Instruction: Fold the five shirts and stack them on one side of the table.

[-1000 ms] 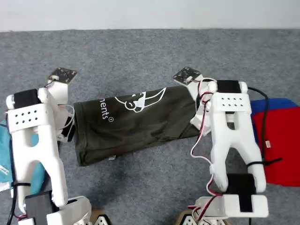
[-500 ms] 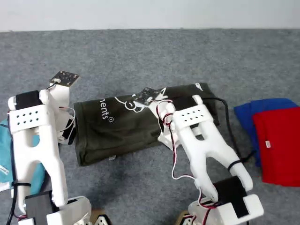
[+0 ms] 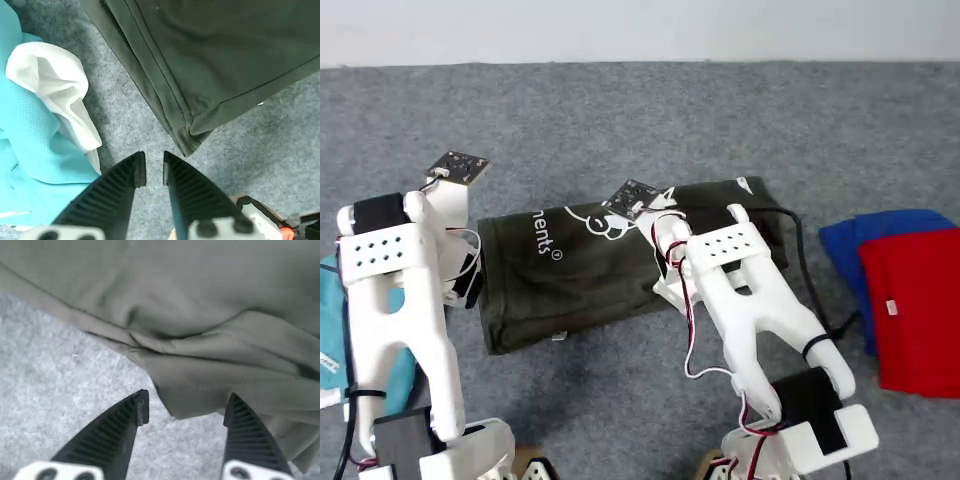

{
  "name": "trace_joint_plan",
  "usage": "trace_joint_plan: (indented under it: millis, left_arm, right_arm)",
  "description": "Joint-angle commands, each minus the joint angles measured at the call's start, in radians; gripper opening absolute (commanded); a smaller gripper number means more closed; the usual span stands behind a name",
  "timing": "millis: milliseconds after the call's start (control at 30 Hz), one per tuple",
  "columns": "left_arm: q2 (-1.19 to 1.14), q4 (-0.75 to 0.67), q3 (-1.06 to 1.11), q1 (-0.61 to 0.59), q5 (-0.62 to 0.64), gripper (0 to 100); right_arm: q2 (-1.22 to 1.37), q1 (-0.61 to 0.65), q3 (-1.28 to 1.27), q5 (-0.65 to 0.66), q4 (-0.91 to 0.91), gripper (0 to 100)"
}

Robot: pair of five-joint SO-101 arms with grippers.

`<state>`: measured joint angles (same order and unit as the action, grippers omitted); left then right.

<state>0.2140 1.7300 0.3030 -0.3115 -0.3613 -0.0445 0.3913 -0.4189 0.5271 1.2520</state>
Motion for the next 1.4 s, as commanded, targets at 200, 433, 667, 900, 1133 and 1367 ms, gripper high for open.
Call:
trace_joint_plan:
  millis: [200, 433, 667, 900, 1133, 1367]
  left_arm:
    - [0.032, -0.002, 0.001, 0.0, -0.009, 7]
    - [0.032, -0.002, 0.001, 0.0, -0.009, 7]
    - [0.028, -0.002, 0.001, 0.0, -0.009, 7]
    - [0.028, -0.002, 0.002, 0.0, -0.009, 7]
    - [0.026, -0.002, 0.002, 0.0, -0.009, 7]
    - [0.032, -0.008, 0.033, 0.002, -0.009, 7]
  right_arm:
    - [0.007, -0.013, 0.0, -0.002, 0.054, 24.8]
    - [0.005, -0.104, -0.11, 0.04, -0.105, 24.8]
    - [0.004, -0.074, -0.1, 0.038, -0.219, 24.8]
    - [-0.005, -0.053, -0.066, 0.038, -0.216, 24.8]
    - [-0.002, -0.056, 0.072, 0.038, -0.076, 24.8]
    - [0.007, -0.051, 0.023, 0.038, -0.222, 24.8]
